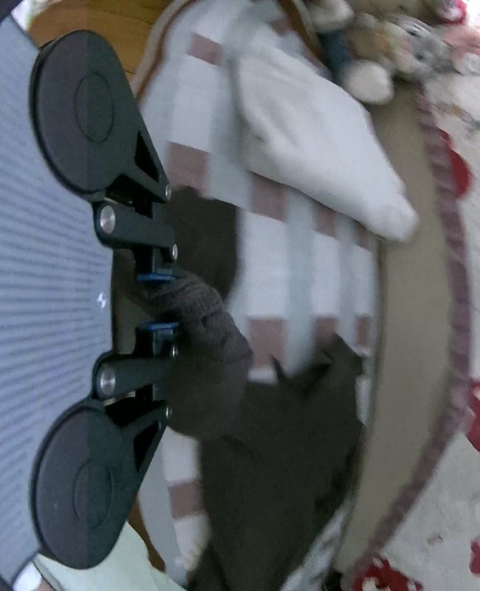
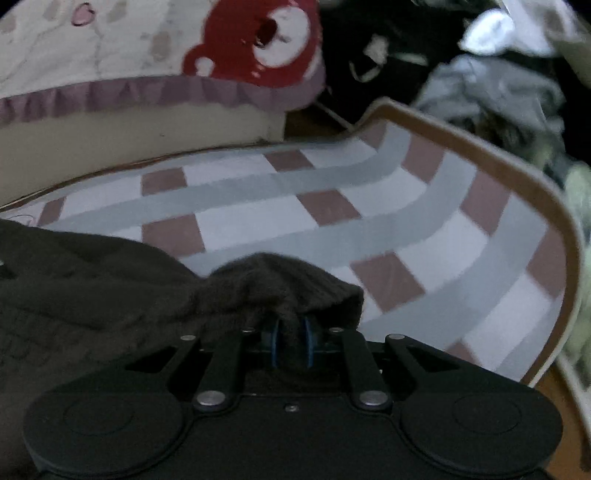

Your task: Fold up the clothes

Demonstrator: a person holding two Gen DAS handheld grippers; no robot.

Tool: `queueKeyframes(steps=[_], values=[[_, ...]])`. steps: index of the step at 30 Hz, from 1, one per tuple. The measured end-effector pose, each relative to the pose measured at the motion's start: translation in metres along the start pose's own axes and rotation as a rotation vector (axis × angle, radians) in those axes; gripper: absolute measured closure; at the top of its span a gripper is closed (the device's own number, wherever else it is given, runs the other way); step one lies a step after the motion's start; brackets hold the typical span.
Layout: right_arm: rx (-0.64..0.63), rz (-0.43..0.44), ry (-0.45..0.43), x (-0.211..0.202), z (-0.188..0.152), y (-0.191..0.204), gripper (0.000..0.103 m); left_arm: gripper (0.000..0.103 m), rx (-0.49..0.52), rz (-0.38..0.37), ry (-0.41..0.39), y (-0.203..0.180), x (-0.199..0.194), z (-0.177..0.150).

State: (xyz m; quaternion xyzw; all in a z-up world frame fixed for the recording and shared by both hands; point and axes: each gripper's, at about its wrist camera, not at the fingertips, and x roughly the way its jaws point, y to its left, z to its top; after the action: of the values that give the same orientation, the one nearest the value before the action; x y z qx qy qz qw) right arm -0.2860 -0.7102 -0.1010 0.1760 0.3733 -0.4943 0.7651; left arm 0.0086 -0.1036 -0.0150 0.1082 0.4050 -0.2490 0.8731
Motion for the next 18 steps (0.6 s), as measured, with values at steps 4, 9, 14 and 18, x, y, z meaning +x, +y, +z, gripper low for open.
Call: queueKeyframes(steps=[4, 9, 14, 18], values=[[0.052, 0.025, 0.039, 0.004, -0.005, -0.014, 0.087, 0.067, -0.009, -0.120, -0.072, -0.012, 0.000, 0.025], [0.086, 0.041, 0.041, 0.000, -0.011, -0.019, 0.087, 0.067, -0.094, -0.215, -0.111, -0.017, 0.017, 0.065], [0.104, 0.052, 0.062, 0.004, -0.013, -0.022, 0.087, 0.065, -0.003, -0.065, -0.148, -0.032, 0.011, 0.089], [0.121, 0.057, 0.091, 0.012, -0.014, -0.023, 0.087, 0.057, 0.141, 0.275, -0.078, -0.058, 0.023, 0.096]])
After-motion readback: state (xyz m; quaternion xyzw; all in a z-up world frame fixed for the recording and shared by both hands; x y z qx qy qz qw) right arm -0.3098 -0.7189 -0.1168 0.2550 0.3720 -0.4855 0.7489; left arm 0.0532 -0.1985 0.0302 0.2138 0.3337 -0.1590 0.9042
